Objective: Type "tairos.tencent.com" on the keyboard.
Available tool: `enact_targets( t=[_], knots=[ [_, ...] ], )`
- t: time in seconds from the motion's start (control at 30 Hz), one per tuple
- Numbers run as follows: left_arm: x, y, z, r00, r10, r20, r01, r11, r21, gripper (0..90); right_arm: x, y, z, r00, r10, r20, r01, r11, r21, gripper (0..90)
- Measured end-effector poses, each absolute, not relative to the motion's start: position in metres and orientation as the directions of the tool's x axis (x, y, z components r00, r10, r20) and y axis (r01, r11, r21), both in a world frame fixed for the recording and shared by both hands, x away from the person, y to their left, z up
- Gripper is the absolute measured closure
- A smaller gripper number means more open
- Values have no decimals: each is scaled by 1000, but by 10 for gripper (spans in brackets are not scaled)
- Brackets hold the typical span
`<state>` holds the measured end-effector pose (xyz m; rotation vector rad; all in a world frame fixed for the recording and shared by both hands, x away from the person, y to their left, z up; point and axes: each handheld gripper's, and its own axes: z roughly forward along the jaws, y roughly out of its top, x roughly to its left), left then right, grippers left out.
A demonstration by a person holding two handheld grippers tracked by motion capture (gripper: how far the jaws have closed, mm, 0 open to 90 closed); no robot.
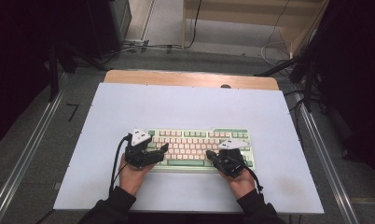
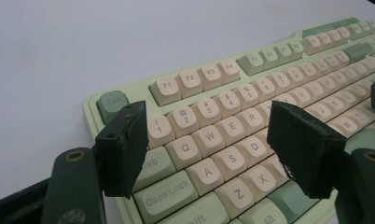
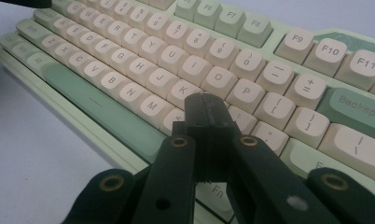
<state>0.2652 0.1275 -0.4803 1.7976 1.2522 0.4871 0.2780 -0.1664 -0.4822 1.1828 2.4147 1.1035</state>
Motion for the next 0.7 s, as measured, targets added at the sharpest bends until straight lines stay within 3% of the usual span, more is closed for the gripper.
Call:
enact_targets(
  t=[0.7],
  knots=[
    [265,127,-481,421,894,-154,557,-121,821,296,277,-165,-484,-648,755,101,579,402,710,874]
  ],
)
